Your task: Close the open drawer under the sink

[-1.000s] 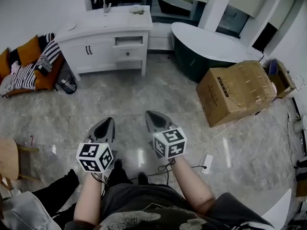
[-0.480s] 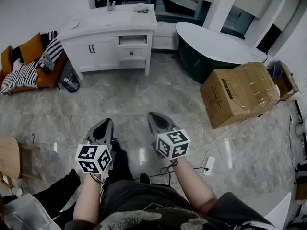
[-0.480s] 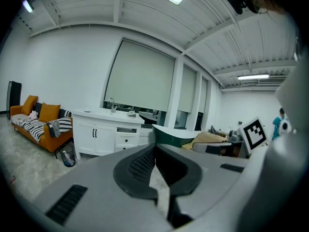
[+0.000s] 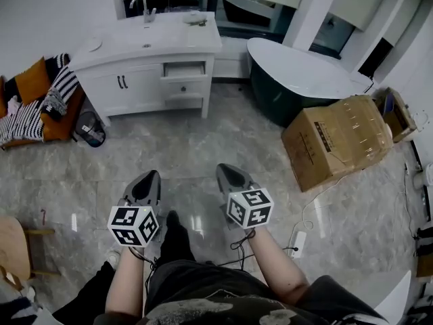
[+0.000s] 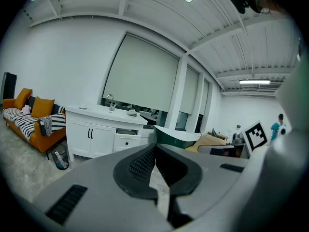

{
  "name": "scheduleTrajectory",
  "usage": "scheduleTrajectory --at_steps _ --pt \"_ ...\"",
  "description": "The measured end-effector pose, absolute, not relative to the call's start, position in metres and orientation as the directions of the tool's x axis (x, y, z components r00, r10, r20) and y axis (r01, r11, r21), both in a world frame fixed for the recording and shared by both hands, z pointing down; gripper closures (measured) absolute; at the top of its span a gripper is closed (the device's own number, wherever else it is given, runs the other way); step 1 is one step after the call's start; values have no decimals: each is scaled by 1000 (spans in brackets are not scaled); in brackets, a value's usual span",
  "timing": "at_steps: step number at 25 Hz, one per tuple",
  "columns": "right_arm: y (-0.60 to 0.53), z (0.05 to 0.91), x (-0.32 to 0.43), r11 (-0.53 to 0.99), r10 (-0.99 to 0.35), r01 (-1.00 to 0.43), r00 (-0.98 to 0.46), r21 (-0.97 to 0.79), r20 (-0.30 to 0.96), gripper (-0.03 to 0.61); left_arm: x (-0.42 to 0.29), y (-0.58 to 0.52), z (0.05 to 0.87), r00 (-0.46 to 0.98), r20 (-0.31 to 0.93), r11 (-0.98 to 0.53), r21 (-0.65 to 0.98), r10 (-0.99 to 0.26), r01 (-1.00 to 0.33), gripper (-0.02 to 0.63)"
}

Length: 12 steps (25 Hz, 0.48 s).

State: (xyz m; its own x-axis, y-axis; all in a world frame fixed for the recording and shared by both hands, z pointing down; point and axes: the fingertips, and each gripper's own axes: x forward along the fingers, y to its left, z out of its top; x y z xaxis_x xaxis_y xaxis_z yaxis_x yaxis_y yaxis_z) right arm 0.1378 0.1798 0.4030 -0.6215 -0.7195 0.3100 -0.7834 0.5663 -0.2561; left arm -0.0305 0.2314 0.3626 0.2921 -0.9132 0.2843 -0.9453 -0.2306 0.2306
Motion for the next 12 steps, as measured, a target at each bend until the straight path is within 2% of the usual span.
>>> scheduleTrajectory --at_steps 12 --pt "59 412 75 480 -753 -838 -546 -260 369 551 -108 96 365 347 292 -266 283 -891 -922 600"
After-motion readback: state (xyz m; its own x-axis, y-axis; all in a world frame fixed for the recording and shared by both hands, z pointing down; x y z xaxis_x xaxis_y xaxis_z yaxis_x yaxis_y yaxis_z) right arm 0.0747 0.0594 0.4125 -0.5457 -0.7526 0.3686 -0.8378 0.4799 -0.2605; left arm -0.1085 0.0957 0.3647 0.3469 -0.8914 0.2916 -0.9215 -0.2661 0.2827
